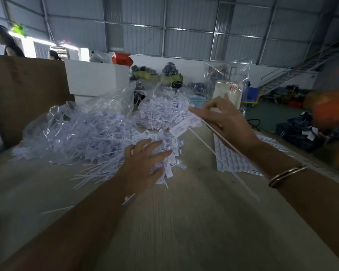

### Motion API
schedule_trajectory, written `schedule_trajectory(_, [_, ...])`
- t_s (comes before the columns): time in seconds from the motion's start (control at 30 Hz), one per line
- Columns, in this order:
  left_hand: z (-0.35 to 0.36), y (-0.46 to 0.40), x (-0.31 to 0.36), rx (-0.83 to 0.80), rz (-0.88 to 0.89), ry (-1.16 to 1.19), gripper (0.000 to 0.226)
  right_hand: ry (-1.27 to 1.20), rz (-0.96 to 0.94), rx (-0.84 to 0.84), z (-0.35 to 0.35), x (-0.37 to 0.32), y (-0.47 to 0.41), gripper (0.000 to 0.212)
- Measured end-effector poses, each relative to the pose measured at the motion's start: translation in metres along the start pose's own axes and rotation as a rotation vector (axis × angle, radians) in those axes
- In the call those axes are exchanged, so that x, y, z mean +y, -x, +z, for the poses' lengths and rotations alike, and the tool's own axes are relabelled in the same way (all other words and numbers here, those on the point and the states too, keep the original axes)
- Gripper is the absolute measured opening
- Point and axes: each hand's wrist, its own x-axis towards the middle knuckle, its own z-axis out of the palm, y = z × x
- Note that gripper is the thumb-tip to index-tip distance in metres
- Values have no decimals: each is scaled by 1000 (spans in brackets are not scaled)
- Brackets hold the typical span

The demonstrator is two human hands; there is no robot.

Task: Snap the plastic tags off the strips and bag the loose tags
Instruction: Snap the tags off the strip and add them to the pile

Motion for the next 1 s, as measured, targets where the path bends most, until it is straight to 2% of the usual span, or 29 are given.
schedule_trajectory(0.07, [-8,0,9,203,-62,238,40,69,-94,-25,-18,-13,0,32])
schedule_trajectory(0.1, [-16,0,12,230,-126,448,35,119,-140,-54,-24,-22,3,33])
schedule_trajectory(0.13, [-24,3,14,157,-194,693,39,167,-167,-85,-28,-32,8,34])
schedule_trajectory(0.17, [-33,5,18,16,-241,915,48,202,-168,-111,-30,-41,14,35])
schedule_trajectory(0.23, [-47,13,23,-259,-259,1135,61,235,-93,-188,-25,-58,34,35])
schedule_trajectory(0.3, [-52,24,30,-376,-229,1122,46,238,60,-329,-13,-70,57,36])
schedule_trajectory(0.37, [-49,37,34,-335,-166,988,28,197,198,-421,3,-76,76,37])
schedule_trajectory(0.5, [-37,54,34,-369,-237,838,26,28,361,-549,34,-86,87,35])
schedule_trajectory(0.57, [-32,55,32,-360,-312,837,24,-143,406,-541,45,-87,86,29])
schedule_trajectory(0.63, [-30,55,29,-336,-403,872,19,-248,383,-484,55,-88,86,22])
schedule_trajectory(0.73, [-29,56,27,-314,-431,888,22,-256,319,-455,67,-89,92,34])
schedule_trajectory(0.87, [-27,53,34,-280,-357,834,31,-303,238,-415,73,-93,90,27])
schedule_trajectory(1.0, [-23,54,36,-229,-235,714,26,-303,211,-414,72,-93,90,18])
